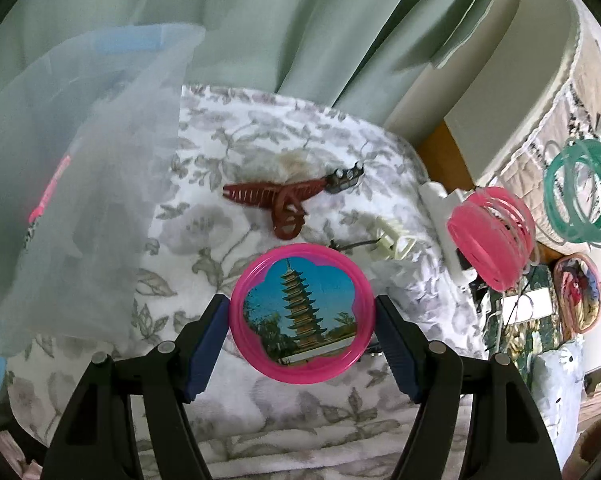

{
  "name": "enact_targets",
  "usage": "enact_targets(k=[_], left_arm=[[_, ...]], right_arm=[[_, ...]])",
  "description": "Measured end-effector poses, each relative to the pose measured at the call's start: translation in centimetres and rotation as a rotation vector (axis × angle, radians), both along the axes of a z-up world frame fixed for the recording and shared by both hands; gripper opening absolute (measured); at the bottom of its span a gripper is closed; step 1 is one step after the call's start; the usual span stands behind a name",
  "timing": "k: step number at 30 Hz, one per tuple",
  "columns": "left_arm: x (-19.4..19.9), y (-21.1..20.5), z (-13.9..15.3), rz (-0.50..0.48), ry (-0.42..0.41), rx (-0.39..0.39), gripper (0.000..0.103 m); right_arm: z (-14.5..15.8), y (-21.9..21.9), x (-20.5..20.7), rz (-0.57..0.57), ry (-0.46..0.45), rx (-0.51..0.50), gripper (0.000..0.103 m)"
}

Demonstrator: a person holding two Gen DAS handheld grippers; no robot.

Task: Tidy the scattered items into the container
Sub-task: 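Carry the pagoda mirror and bangles up and over the clear box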

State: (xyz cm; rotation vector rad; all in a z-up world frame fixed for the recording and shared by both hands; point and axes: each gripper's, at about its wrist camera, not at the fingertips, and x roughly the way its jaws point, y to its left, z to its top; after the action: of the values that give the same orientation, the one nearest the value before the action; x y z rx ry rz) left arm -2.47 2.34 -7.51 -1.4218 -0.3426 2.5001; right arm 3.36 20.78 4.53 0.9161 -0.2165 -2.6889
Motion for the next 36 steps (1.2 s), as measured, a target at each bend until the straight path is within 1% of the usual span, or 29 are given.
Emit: enact_targets(k=[10,21,28,36], left_arm=[[1.1,-0.8,3.5,0.013,0.088,0.023,0.074],[2.1,-2.8,7.3,0.047,0.178,0.038,0.074],[2.8,-4.9,9.3,0.089,0.234,0.044,0.074],[3.6,-8.2,10.7,0.158,0.280,0.050,0.074]], right_arm=[[1.5,-0.7,0.7,0.021,0.036,-0.008,0.005],[2.8,-2.8,0.6,0.074,0.063,-0.003,0.005],[3.3,-5.2,0.2,0.122,0.067,0.006,0.005],[3.5,-9.1,-0.5,0.202,0.068,0.026,0.005]])
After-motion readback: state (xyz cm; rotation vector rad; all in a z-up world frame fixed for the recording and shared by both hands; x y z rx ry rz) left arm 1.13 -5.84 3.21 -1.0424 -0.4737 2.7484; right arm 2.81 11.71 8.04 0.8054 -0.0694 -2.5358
